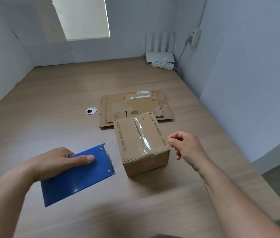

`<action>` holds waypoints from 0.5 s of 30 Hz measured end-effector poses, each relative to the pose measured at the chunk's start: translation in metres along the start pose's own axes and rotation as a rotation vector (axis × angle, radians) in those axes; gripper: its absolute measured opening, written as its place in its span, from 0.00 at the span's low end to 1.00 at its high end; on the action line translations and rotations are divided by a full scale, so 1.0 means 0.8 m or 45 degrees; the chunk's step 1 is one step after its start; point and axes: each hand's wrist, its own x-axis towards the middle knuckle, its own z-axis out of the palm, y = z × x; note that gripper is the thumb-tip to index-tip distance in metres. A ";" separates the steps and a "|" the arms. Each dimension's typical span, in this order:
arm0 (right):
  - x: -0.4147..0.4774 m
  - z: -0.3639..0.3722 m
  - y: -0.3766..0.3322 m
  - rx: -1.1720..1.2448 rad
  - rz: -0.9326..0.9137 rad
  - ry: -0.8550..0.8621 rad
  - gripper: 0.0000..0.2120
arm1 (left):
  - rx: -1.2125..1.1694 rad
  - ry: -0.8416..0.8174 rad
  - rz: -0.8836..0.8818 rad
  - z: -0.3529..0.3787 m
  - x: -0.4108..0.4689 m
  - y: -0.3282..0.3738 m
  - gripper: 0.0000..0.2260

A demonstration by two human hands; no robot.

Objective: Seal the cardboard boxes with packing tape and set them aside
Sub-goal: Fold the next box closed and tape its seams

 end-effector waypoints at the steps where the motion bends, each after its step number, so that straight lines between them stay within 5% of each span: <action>1: 0.000 0.000 0.002 0.029 0.014 0.041 0.02 | 0.003 -0.005 -0.006 0.002 0.003 0.001 0.49; 7: 0.005 0.001 0.013 0.115 0.093 0.217 0.04 | 0.022 -0.022 -0.019 0.011 0.021 0.012 0.49; 15: 0.015 0.014 0.032 0.048 0.128 0.334 0.09 | 0.010 0.004 -0.077 0.020 0.050 0.009 0.36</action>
